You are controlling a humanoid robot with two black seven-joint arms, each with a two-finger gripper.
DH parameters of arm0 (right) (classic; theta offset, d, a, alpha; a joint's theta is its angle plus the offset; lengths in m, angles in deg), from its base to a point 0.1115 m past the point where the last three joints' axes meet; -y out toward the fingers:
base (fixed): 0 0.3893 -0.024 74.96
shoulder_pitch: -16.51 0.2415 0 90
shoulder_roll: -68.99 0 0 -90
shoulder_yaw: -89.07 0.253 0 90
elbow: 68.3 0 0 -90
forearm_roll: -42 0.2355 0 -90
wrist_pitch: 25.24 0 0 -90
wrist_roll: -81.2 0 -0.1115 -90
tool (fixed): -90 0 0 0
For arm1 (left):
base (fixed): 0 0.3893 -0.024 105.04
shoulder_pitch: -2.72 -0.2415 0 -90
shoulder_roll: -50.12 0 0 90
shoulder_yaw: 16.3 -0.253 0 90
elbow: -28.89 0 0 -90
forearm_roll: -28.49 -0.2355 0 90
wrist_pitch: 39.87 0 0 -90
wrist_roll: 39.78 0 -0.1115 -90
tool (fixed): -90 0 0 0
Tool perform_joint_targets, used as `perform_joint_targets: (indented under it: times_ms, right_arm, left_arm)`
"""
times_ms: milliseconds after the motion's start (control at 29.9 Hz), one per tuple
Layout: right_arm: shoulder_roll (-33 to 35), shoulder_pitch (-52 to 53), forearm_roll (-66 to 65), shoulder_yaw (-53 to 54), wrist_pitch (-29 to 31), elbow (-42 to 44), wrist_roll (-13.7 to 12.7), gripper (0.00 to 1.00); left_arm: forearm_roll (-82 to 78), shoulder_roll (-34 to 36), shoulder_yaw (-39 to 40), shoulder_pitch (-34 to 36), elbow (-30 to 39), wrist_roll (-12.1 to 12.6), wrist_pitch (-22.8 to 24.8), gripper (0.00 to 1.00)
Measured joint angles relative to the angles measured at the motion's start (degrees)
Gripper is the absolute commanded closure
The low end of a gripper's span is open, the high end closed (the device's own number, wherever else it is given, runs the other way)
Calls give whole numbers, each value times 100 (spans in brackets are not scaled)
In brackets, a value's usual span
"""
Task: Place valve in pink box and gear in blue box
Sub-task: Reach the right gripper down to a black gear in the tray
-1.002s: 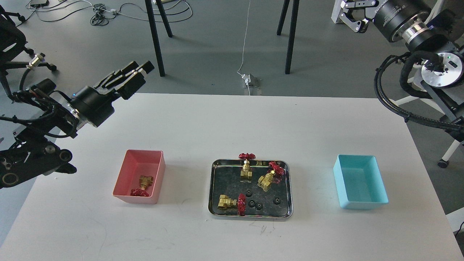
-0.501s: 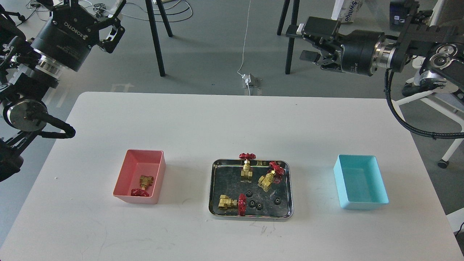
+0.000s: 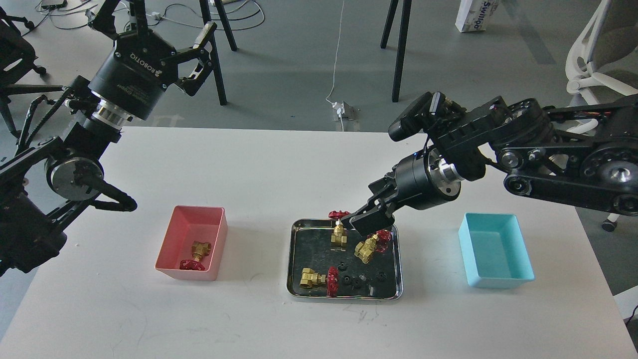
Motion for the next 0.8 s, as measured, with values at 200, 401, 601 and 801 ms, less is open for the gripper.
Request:
perform_joint_targets:
  times_ms: [200,401,601,801]
  right_arm:
    - [-69,-158,-492,-480,0,-93,52,0]
    - [-298,-510,-500,-474,-1,858,93,2]
    - [-685,-724,-540,-467,-1,1207,98,27]
    - [-1035,-726,-883,-519,-1,1219,79,30]
  left_arm:
    - [-8,-76,1,-44,58,0,-37,8]
    - [-5,-189,2,-54,55,0,-41,8]
    - [-4,-155,2,-51,32,0,-42,8]
    - [-4,-108,20,35,-1,-1,-41,8]
